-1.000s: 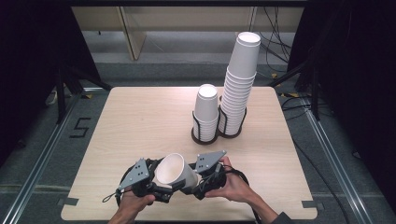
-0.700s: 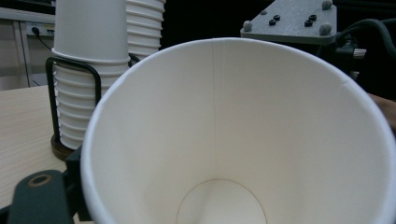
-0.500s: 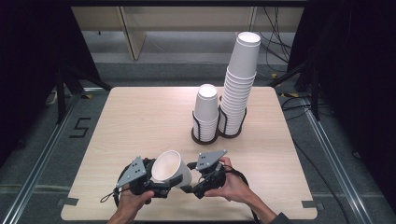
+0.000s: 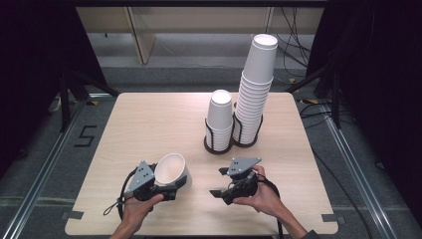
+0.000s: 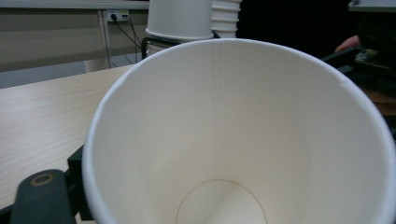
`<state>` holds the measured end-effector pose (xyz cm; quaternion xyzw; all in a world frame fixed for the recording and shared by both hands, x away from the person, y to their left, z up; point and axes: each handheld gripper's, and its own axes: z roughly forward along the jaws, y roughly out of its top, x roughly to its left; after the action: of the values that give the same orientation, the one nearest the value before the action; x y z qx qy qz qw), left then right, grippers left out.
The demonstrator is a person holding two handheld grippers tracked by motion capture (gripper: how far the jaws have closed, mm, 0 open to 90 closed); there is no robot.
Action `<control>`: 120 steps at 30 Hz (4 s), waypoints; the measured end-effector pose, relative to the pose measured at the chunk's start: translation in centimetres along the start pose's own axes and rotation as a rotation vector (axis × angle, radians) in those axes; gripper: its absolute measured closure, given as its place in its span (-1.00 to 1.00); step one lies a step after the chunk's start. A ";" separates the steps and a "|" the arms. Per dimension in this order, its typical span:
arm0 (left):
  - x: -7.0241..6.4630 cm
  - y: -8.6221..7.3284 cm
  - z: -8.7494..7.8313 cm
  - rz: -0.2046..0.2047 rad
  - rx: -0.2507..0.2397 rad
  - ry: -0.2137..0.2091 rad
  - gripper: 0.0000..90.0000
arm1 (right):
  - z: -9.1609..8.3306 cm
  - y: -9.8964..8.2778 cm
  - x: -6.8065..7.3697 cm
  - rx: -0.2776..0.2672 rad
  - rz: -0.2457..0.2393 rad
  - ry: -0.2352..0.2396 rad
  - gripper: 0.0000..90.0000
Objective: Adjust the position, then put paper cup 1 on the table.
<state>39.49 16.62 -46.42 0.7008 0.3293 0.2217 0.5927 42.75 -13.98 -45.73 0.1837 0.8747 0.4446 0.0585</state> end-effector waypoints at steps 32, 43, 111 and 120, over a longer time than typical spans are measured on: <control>7.7 0.4 3.7 0.026 0.056 0.245 -0.69 | -2.1 -2.5 -0.4 0.050 0.046 -0.076 -0.58; 9.9 0.7 5.3 -0.001 0.048 0.294 -0.69 | -2.0 -2.5 -0.4 0.060 0.034 -0.073 -0.58; 5.6 -0.7 0.4 -0.076 0.167 0.280 -0.69 | -3.7 -3.1 -1.5 0.020 0.098 -0.127 -0.58; 2.3 -1.8 -1.2 -0.043 0.148 0.259 -0.69 | -4.0 -3.2 -1.6 0.008 0.117 -0.148 -0.59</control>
<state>39.89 19.26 -48.12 0.7008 0.4335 0.2724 0.4967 42.34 -19.34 -46.04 0.2670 0.8575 0.4291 0.0963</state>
